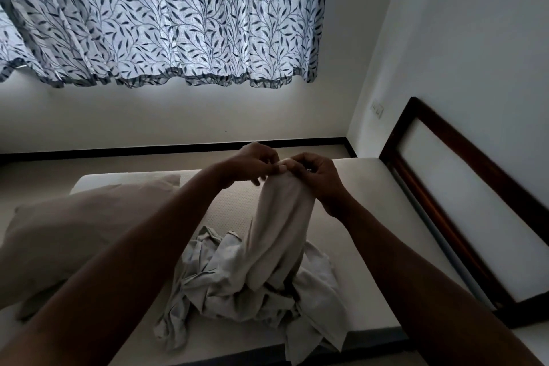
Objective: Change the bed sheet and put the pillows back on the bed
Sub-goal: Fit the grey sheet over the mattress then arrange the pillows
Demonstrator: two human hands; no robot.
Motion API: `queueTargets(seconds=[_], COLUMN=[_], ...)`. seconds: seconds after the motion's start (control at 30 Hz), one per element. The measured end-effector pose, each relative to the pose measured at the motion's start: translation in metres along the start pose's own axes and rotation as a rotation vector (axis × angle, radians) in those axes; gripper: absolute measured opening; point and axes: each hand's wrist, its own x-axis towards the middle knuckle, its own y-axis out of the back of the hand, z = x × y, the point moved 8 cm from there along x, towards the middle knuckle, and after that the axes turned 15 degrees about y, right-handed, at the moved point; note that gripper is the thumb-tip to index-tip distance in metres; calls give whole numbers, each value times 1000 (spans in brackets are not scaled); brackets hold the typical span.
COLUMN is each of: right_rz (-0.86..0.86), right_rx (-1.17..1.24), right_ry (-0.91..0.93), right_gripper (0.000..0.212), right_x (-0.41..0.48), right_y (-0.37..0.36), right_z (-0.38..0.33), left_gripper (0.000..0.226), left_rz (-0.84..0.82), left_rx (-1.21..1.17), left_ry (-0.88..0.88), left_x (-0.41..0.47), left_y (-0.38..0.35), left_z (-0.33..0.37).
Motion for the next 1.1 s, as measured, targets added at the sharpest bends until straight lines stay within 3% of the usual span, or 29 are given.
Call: queueTargets(seconds=[0.1,0.17,0.3,0.4,0.47,0.53,0.63,0.7,0.8,0.87,0.97,1.1], right_rz=[-26,-93,-297,-335,-299,-193,-78,-92,-25,24,-128,-237], right_rx=[-6,-8,-446,-626,-630,-589,-432,-364,-399,-378,-420,-570], right_ry=[-24,-58,68,-85,-210,-171,15,196,378,390,377,171], right_gripper=[13,21,43,42,30,11,23,26,23,24,25,8], right_x=[1,-9,-50,-86,-88,-66,-7,28,51,44,6,-47], right_y=[4,2,-6,17,34,41,24,8,8,14,-4,-13], right_z=[7,20,66,127,142,119,36,-31,-91,-87,-41,57], left_gripper=[35,26,19,21,25,27,30,48,19,14,15,8], left_rz=[225,298,470,616,728,810,647,507,608,689,729,808], left_rx=[-65,-116,-274,-460,-461,-315,-88,111,281,353,381,223], left_ry=[-91,-137,-284,-321,-285,-248,-149,-113,-314,-369,-372,-404], left_x=[-3,-11,-43,-62,-71,-75,-60,-50,-57,-65,-75,-92], left_y=[21,29,55,83,98,103,70,35,29,42,47,60], left_z=[3,12,40,34,23,19,23,32,65,80,92,101])
